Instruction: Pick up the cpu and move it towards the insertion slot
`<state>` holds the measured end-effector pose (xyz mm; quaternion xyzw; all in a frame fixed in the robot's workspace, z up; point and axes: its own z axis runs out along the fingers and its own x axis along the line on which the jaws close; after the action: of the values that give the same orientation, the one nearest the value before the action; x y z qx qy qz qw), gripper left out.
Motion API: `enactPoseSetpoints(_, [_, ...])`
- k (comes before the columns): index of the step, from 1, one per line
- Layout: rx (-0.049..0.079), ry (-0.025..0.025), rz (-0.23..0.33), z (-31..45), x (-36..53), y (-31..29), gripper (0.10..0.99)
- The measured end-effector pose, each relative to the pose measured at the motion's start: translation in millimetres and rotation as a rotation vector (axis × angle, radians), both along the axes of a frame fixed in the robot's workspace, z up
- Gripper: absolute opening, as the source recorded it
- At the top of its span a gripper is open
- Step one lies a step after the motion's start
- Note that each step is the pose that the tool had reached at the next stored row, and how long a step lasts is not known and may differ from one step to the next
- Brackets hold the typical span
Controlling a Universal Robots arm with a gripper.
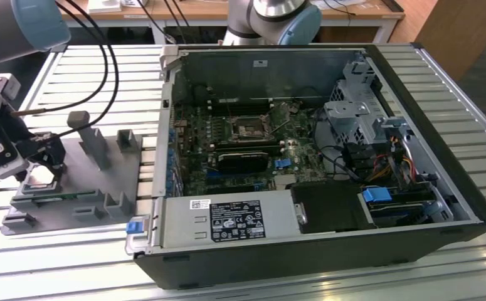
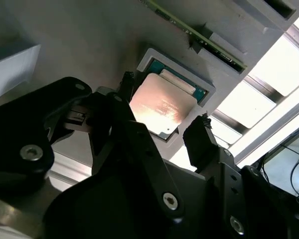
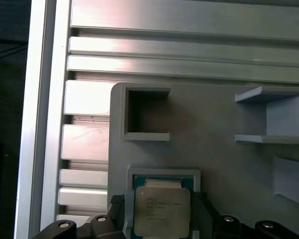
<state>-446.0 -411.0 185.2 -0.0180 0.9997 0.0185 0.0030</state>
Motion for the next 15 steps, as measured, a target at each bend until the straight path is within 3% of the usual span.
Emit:
enactPoseSetpoints(10, [0.0, -0.0001, -0.014, -2.7, 0.4, 0.0, 0.667])
enactPoseSetpoints(11, [0.0, -0.0001, -0.014, -2.9, 0.4, 0.0, 0.596])
enactPoseSetpoints(15, [0.0, -0.0003, -0.015, -3.4, 0.9, 0.0, 0.596])
